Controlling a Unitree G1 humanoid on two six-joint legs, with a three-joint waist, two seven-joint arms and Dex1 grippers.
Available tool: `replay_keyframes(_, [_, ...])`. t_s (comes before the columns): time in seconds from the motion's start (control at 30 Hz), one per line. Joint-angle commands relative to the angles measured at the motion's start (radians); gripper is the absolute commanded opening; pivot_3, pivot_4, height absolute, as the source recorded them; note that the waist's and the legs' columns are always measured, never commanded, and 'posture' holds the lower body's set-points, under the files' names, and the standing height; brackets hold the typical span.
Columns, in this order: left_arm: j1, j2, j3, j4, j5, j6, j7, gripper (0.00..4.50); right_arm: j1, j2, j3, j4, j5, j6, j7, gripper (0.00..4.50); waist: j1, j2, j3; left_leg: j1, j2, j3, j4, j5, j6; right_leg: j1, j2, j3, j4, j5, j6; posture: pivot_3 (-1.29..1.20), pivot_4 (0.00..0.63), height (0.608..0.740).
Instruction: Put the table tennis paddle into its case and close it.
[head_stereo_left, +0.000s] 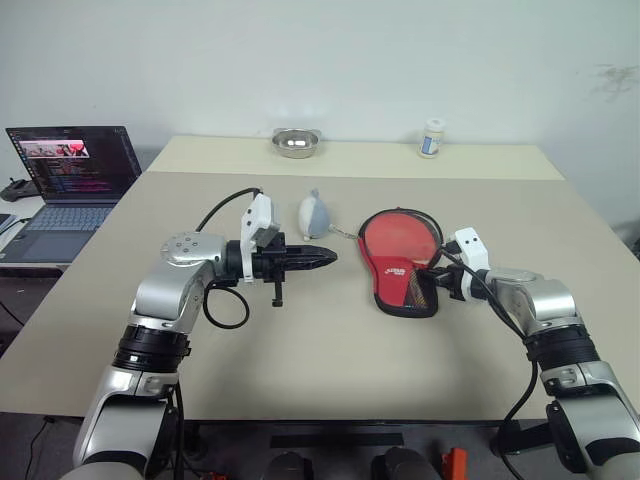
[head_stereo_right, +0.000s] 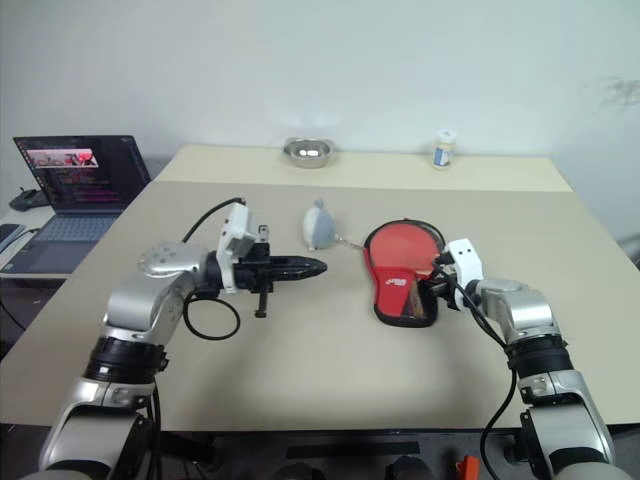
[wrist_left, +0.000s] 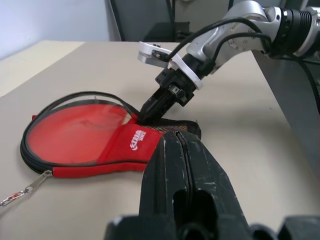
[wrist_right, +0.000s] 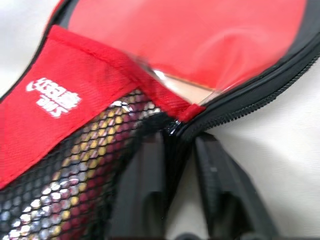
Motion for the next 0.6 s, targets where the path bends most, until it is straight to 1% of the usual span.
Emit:
replay_keyframes(0.03, [0.021, 0.04, -0.005, -0.048, -0.005, -0.022, -0.05, 0.0, 0.005, 0.03, 0.021, -0.023, 0.002, 0.064, 0.008, 0.01, -0.004, 0.0, 0.0, 0.001, 0.0, 0.0, 0.0, 0.0, 0.0, 0.001, 0.0, 0.0, 0.0, 0.0, 0.0, 0.0, 0.15, 0.74])
replay_keyframes(0.13, [0.046, 0.065, -0.012, -0.061, -0.009, -0.029, -0.088, 0.0, -0.004, 0.055, 0.018, -0.108, 0.018, 0.104, 0.008, 0.01, -0.013, 0.0, 0.0, 0.001, 0.001, 0.0, -0.001, 0.0, 0.0, 0.0, -0.001, 0.0, 0.001, -0.001, -0.001, 0.0, 0.15, 0.74])
replay_keyframes(0.27, [0.073, 0.095, -0.027, -0.076, -0.013, -0.044, -0.143, 0.0, 0.007, 0.117, 0.031, -0.284, 0.048, 0.198, -0.015, 0.01, -0.026, 0.0, 0.0, -0.002, 0.002, 0.0, -0.001, 0.0, 0.0, -0.005, -0.003, 0.001, 0.004, -0.001, -0.002, 0.0, 0.15, 0.74])
replay_keyframes(0.33, [0.072, 0.096, -0.029, -0.073, -0.013, -0.049, -0.151, 0.0, 0.037, 0.145, 0.044, -0.373, 0.056, 0.248, -0.031, 0.01, -0.028, 0.001, 0.001, -0.004, 0.002, 0.001, -0.002, 0.0, 0.0, -0.01, -0.002, 0.002, 0.006, -0.001, -0.003, 0.0, 0.15, 0.74])
replay_keyframes(0.4, [0.072, 0.095, -0.03, -0.074, -0.015, -0.052, -0.156, 0.0, 0.077, 0.157, 0.054, -0.453, 0.064, 0.29, -0.045, 0.01, -0.027, 0.001, 0.001, -0.005, 0.004, 0.0, -0.002, 0.0, 0.0, -0.01, -0.001, 0.0, 0.006, -0.002, -0.003, 0.0, 0.15, 0.74])
replay_keyframes(0.6, [0.108, 0.103, -0.037, -0.105, -0.033, -0.041, -0.188, 0.0, 0.233, 0.144, 0.033, -0.697, 0.121, 0.443, -0.078, 0.01, -0.021, 0.001, 0.001, -0.007, 0.004, 0.0, -0.002, 0.0, 0.0, -0.011, 0.0, 0.0, 0.005, -0.002, -0.004, 0.0, 0.15, 0.74])
